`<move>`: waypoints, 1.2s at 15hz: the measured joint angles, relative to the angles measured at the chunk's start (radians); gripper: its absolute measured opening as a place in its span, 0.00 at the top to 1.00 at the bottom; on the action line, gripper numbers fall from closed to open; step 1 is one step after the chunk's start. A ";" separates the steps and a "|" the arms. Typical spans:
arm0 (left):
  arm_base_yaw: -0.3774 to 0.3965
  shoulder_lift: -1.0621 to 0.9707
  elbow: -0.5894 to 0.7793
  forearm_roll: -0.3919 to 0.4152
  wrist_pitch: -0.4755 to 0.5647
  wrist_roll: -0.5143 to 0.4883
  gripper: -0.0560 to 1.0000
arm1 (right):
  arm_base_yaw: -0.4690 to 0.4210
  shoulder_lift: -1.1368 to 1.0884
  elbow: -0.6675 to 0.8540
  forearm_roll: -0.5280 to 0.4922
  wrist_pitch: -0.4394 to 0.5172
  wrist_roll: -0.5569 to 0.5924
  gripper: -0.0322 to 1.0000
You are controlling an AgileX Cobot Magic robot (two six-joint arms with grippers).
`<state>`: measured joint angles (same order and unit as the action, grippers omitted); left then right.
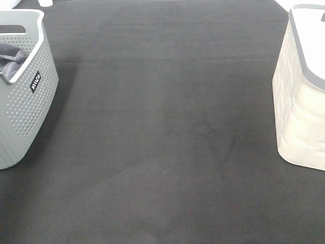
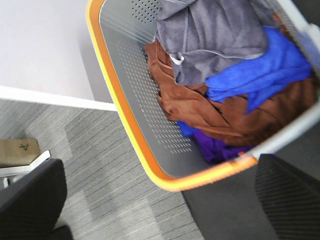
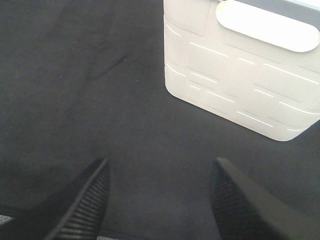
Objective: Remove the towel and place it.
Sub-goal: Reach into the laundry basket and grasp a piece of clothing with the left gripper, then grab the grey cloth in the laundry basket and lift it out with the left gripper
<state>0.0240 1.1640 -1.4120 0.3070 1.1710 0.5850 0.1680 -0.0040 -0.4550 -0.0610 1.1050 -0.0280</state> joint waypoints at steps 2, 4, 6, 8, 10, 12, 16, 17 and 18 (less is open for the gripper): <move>0.000 0.232 -0.122 0.014 -0.031 0.047 0.04 | 0.000 0.000 0.000 0.000 0.000 0.000 0.40; 0.000 0.402 -0.184 0.019 -0.079 0.166 0.04 | 0.000 0.000 0.000 0.000 0.000 0.000 0.40; 0.000 0.547 -0.192 0.024 -0.165 0.305 0.05 | 0.000 0.000 0.000 0.000 0.000 0.000 0.40; 0.010 0.677 -0.192 0.044 -0.242 0.427 0.05 | 0.000 0.000 0.000 0.000 0.000 0.000 0.40; 0.038 0.748 -0.192 0.050 -0.283 0.483 0.05 | 0.000 0.000 0.000 0.000 0.000 0.000 0.40; 0.064 0.803 -0.192 0.052 -0.307 0.514 0.06 | 0.000 0.000 0.000 0.000 0.000 0.000 0.40; 0.079 0.882 -0.192 0.052 -0.356 0.559 0.09 | 0.000 0.000 0.000 0.000 0.000 0.000 0.40; 0.080 0.925 -0.192 0.041 -0.395 0.566 0.15 | 0.000 0.000 0.000 0.000 0.000 0.000 0.40; 0.080 0.925 -0.192 0.041 -0.395 0.566 0.15 | 0.000 0.000 0.000 0.000 0.000 0.000 0.40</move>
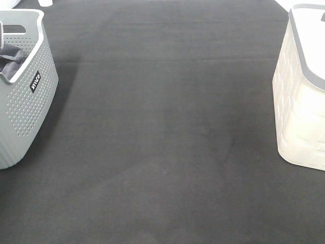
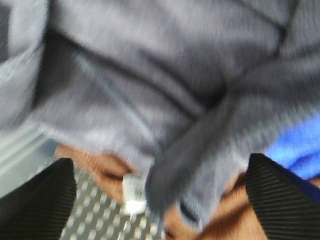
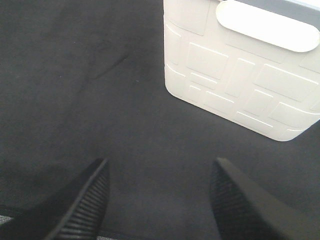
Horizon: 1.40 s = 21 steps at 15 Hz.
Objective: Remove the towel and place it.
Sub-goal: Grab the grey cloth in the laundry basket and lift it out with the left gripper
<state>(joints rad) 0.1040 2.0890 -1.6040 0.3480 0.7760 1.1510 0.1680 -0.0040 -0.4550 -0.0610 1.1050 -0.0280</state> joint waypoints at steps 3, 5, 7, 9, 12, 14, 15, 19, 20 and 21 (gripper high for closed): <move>0.000 0.028 0.000 -0.028 -0.012 0.044 0.29 | 0.000 0.000 0.000 0.000 0.000 0.000 0.40; 0.000 0.029 0.000 -0.080 -0.014 0.087 0.45 | 0.000 0.000 0.000 0.000 0.000 0.000 0.40; 0.000 0.029 0.000 -0.104 0.010 0.094 0.69 | 0.000 0.000 0.000 0.000 0.000 0.000 0.40; 0.000 0.029 0.000 -0.104 0.011 0.095 0.77 | 0.000 0.000 0.000 0.000 0.000 0.000 0.40; 0.000 0.029 0.000 -0.104 0.012 0.096 0.81 | 0.000 0.000 0.000 0.000 0.000 0.000 0.40; 0.000 0.029 0.000 -0.104 0.042 0.097 0.95 | 0.000 0.000 0.000 0.000 0.000 0.000 0.40; 0.000 0.025 0.000 -0.104 0.063 0.097 0.95 | 0.000 0.000 0.000 0.000 0.000 0.000 0.40; 0.000 -0.107 0.000 -0.108 0.116 0.042 0.95 | 0.000 0.000 0.000 0.000 0.000 0.000 0.40; 0.000 -0.164 -0.002 -0.116 0.122 0.037 0.95 | 0.000 0.000 0.000 0.000 0.000 0.000 0.40; 0.000 -0.221 -0.003 -0.129 0.126 0.037 0.95 | 0.000 0.000 0.000 0.000 0.000 0.000 0.40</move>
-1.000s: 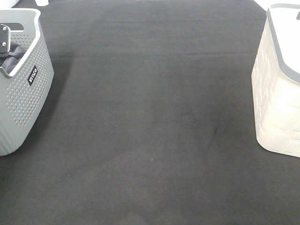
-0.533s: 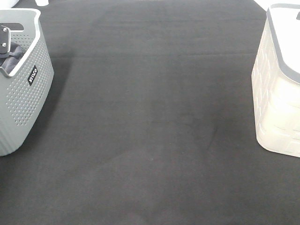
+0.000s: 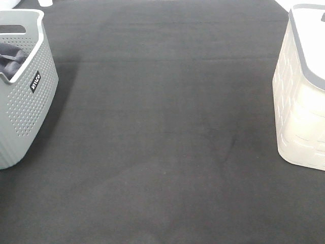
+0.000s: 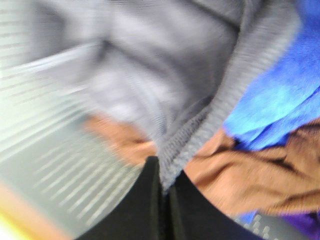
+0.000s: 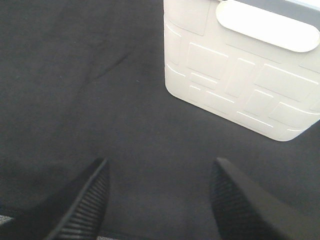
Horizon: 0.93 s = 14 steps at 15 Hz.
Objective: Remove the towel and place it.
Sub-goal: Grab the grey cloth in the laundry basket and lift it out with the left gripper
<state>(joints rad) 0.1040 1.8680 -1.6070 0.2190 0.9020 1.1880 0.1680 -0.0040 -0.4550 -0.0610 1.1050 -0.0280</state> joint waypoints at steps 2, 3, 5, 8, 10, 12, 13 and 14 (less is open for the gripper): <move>0.000 -0.101 0.000 -0.052 0.005 -0.001 0.95 | 0.000 0.000 0.000 0.000 0.000 0.000 0.40; 0.000 -0.152 0.000 -0.088 0.007 -0.001 0.95 | 0.000 0.000 0.000 0.000 0.000 0.000 0.40; 0.000 -0.265 0.000 -0.177 0.008 -0.001 0.95 | 0.000 0.000 0.000 0.000 0.000 0.000 0.40; 0.000 -0.401 0.000 -0.233 0.008 -0.001 0.95 | 0.000 0.000 0.000 0.000 0.000 0.000 0.40; 0.000 -0.474 0.000 -0.248 0.008 -0.001 0.95 | 0.000 0.000 0.000 0.007 0.000 0.000 0.40; 0.000 -0.519 0.000 -0.274 0.009 -0.005 0.95 | 0.000 0.000 0.000 0.029 0.000 0.000 0.40; 0.000 -0.537 0.000 -0.293 0.009 -0.022 0.95 | 0.000 0.000 -0.002 0.040 0.000 0.000 0.40; 0.000 -0.551 -0.001 -0.308 0.009 -0.046 0.95 | 0.000 0.000 -0.012 0.061 -0.002 -0.003 0.40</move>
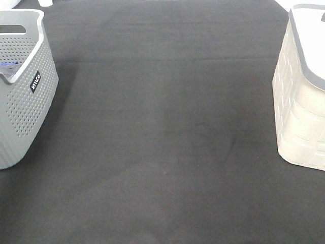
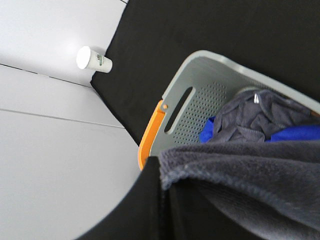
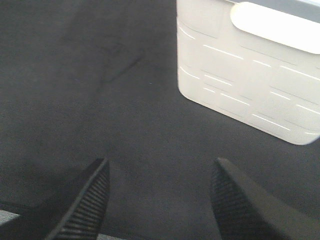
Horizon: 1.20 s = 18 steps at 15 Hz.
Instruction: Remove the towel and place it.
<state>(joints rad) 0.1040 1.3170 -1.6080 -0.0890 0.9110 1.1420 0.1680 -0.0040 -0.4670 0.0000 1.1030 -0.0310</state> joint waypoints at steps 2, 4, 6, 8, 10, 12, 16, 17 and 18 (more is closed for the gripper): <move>0.000 -0.007 -0.039 -0.035 0.014 -0.045 0.95 | 0.000 0.000 -0.014 0.065 -0.027 -0.026 0.40; 0.000 -0.007 -0.109 -0.071 0.019 -0.093 0.95 | 0.000 0.000 -0.020 0.120 -0.041 -0.054 0.40; -0.009 -0.008 -0.179 -0.082 0.020 -0.132 0.95 | 0.000 0.003 -0.020 0.144 -0.046 -0.071 0.40; -0.061 -0.008 -0.223 -0.080 0.019 -0.151 0.95 | 0.000 0.062 -0.020 0.150 -0.073 -0.083 0.40; -0.146 0.008 -0.262 -0.041 0.015 -0.202 0.95 | 0.000 0.169 -0.020 0.164 -0.124 -0.138 0.40; -0.243 0.066 -0.335 0.073 0.011 -0.307 0.95 | 0.000 0.269 -0.020 0.210 -0.193 -0.186 0.40; -0.443 0.236 -0.536 0.294 0.012 -0.572 0.95 | 0.000 0.449 -0.021 0.335 -0.336 -0.313 0.40; -0.487 0.278 -0.583 0.341 0.021 -0.626 0.95 | 0.000 0.488 -0.021 0.373 -0.371 -0.352 0.40; -0.531 0.319 -0.625 0.389 0.039 -0.661 0.95 | 0.000 0.529 -0.021 0.422 -0.406 -0.400 0.40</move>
<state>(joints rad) -0.4270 1.6360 -2.2330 0.3000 0.9500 0.4810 0.1680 0.5250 -0.4880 0.4220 0.6970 -0.4310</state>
